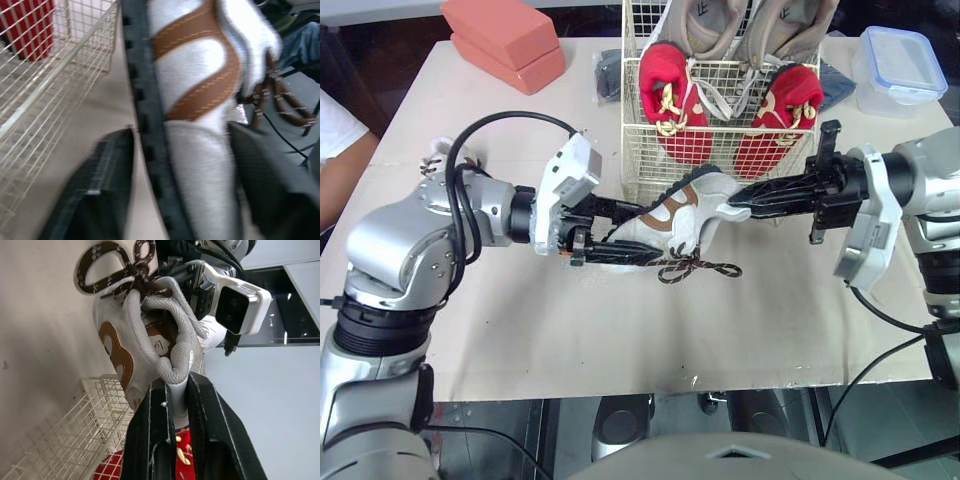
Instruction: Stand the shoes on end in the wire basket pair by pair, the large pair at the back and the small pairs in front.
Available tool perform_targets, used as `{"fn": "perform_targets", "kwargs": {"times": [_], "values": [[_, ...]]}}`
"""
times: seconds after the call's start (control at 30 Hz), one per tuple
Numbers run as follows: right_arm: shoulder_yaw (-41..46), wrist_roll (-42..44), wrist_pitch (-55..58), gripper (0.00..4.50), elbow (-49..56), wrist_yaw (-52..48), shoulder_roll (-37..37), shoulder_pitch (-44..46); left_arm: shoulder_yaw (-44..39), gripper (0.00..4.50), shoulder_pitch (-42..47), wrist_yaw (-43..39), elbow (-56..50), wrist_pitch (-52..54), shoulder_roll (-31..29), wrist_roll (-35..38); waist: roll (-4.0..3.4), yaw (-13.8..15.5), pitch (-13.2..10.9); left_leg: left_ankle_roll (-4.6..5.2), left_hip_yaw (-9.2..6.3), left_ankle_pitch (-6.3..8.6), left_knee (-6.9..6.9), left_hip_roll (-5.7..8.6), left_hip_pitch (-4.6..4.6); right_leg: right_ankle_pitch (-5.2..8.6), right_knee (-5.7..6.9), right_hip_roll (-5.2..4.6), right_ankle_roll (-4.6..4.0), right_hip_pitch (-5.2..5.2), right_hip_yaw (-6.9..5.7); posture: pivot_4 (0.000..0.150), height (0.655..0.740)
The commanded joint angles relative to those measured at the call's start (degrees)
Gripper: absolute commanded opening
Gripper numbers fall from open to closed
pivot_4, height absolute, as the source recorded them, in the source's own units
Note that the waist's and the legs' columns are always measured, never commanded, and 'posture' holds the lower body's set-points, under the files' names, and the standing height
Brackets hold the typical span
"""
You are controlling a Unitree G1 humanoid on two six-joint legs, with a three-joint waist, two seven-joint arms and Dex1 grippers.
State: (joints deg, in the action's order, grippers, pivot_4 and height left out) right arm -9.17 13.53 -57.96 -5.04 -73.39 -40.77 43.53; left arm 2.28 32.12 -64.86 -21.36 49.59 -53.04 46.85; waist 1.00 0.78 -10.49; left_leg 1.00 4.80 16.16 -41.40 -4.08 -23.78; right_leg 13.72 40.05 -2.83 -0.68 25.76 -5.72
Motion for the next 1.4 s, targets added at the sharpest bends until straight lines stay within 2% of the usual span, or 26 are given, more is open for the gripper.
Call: {"fn": "perform_targets", "kwargs": {"times": [0.03, 0.1, 0.17, 0.2, 0.23, 0.33, 0.5, 0.6, 0.67, 0.73, 0.9, 1.03, 1.3, 1.33, 1.37, 1.4], "values": [[0.71, 1.02, 0.18, 0.35, 1.45, 2.74, -1.21, 0.55, -1.13, 1.08, 1.00, -0.59, -0.86, -0.77, 0.79, 0.44, 0.00, 0.00, 0.00, 0.00, 0.00, 0.00, 0.00, 0.00, 0.00, 0.00, 0.00, 0.00, 0.00, 0.00, 0.00, 0.150, 0.6860], [1.10, 1.76, 3.71, 1.16, 2.13, 3.69, -1.98, -0.54, -1.66, 0.52, 0.94, 0.10, -0.81, -0.98, 1.83, 0.70, 0.00, 0.02, 0.00, 0.00, 0.01, 0.00, 0.00, 0.00, 0.00, 0.00, 0.00, 0.00, 0.00, 0.00, 0.01, 0.150, 0.6860], [1.61, 2.83, 8.73, 2.12, 3.15, 5.08, -2.88, -2.23, -2.41, 0.51, 0.88, 1.14, -0.58, -1.09, 3.06, 0.98, 0.01, 0.09, 0.00, 0.00, 0.01, 0.00, 0.00, 0.00, -0.01, 0.00, -0.01, -0.02, -0.01, 0.00, 0.00, 0.150, 0.6860], [2.39, 4.38, 14.94, 2.81, 5.17, 6.89, -3.90, -4.75, -3.09, 0.51, 0.79, 2.06, -0.26, -1.07, 3.91, 1.20, 0.01, 0.07, 0.00, 0.00, 0.00, 0.00, -0.01, 0.00, -0.02, -0.01, -0.01, -0.03, -0.01, -0.01, -0.01, 0.150, 0.6860], [3.17, 6.70, 21.38, 3.05, 6.93, 8.41, -5.04, -7.61, -3.94, 0.51, 0.52, 3.11, 0.11, -1.25, 4.66, 1.17, 0.01, 0.12, 0.00, 0.00, 0.00, 0.00, 0.00, 0.00, -0.02, -0.01, 0.00, -0.03, -0.01, -0.01, -0.01, 0.150, 0.6860], [5.20, 14.18, 38.14, 4.42, 13.31, 12.37, -7.77, -14.82, -6.09, 0.51, -0.20, 5.84, 1.04, -2.20, 6.47, 0.32, 0.04, 0.26, 0.02, 0.00, -0.06, 0.00, -0.01, 0.01, -0.06, -0.01, -0.02, -0.11, -0.02, -0.04, -0.07, 0.150, 0.6860], [8.44, 32.19, 65.20, 4.50, 26.98, 21.42, -10.40, -24.53, -7.09, 0.51, -1.46, 8.31, 0.17, -3.03, 9.68, 1.06, 0.03, -0.03, 0.02, 0.00, -0.04, 0.00, 0.00, -0.02, 0.04, -0.01, 0.02, -0.21, -0.01, -0.06, -0.02, 0.150, 0.6860], [10.19, 48.20, 78.34, 4.50, 34.28, 31.97, -9.15, -27.13, -6.02, 0.51, -1.59, 10.90, -0.36, -4.16, 13.27, 0.15, 0.04, 0.07, 0.02, 0.00, -0.10, 0.00, 0.00, -0.04, 0.03, -0.01, 0.00, -0.18, -0.02, -0.08, -0.05, 0.150, 0.6860], [10.84, 56.43, 82.68, 4.50, 36.87, 40.72, -5.99, -26.77, -5.69, 0.51, -1.67, 12.26, -0.64, -4.49, 15.03, -0.24, 0.06, 0.01, 0.03, 0.01, -0.08, 0.00, -0.01, -0.02, 0.02, -0.01, 0.00, -0.17, -0.01, -0.08, -0.03, 0.150, 0.6860], [10.71, 60.96, 85.66, 4.50, 38.58, 47.68, -3.36, -26.17, -5.50, 0.51, -1.97, 12.95, -0.94, -4.95, 16.02, -0.71, 0.09, 0.04, 0.05, 0.01, -0.10, 0.00, 0.00, -0.02, 0.03, -0.01, 0.00, -0.16, 0.00, -0.09, -0.02, 0.150, 0.6860], [10.14, 65.44, 89.48, 4.50, 40.36, 57.91, 3.07, -25.12, -5.57, 0.51, -2.07, 13.92, -1.13, -4.78, 16.82, -0.05, 0.11, 0.08, 0.06, 0.01, -0.11, 0.01, 0.00, -0.01, -0.01, -0.02, -0.04, -0.02, 0.00, -0.09, -0.05, 0.150, 0.6860], [9.11, 61.76, 91.72, 3.33, 40.18, 58.80, 4.84, -24.92, -5.71, 0.51, -1.76, 14.09, -1.06, -4.62, 17.22, 0.74, 0.11, 0.12, 0.06, 0.02, -0.13, 0.01, 0.02, 0.01, -0.03, -0.01, -0.07, 0.00, 0.01, -0.09, -0.06, 0.150, 0.6860], [10.18, 58.58, 93.50, 0.06, 40.02, 59.24, 7.10, -25.21, -7.35, 0.51, -0.72, 16.56, -0.17, -0.84, 18.99, 5.01, 0.11, 0.07, 0.06, 0.03, -0.13, 0.01, 0.04, 0.01, -0.02, -0.01, -0.08, 0.02, 0.01, -0.09, -0.05, 0.150, 0.6860], [10.42, 58.64, 93.63, 0.02, 40.34, 59.44, 7.40, -25.37, -7.75, 0.51, -0.33, 17.37, 0.15, -0.33, 19.27, 5.37, 0.11, 0.07, 0.06, 0.03, -0.13, 0.01, 0.04, 0.01, -0.02, -0.01, -0.08, 0.02, 0.01, -0.09, -0.05, 0.150, 0.6860], [10.71, 58.80, 93.68, 0.00, 40.90, 59.70, 7.70, -25.67, -7.65, 1.53, -0.12, 17.56, 0.21, -0.27, 19.04, 4.87, 0.12, 0.07, 0.06, 0.03, -0.14, 0.02, 0.04, 0.01, -0.02, -0.01, -0.08, 0.02, 0.01, -0.09, -0.05, 0.150, 0.6860], [10.94, 58.89, 93.78, 0.00, 41.28, 59.86, 7.97, -25.85, -7.51, 1.90, -0.01, 17.64, 0.20, -0.23, 18.81, 4.48, 0.12, 0.09, 0.06, 0.03, -0.15, 0.01, 0.04, 0.01, -0.03, -0.01, -0.08, 0.02, 0.01, -0.09, -0.06, 0.150, 0.6860]]}}
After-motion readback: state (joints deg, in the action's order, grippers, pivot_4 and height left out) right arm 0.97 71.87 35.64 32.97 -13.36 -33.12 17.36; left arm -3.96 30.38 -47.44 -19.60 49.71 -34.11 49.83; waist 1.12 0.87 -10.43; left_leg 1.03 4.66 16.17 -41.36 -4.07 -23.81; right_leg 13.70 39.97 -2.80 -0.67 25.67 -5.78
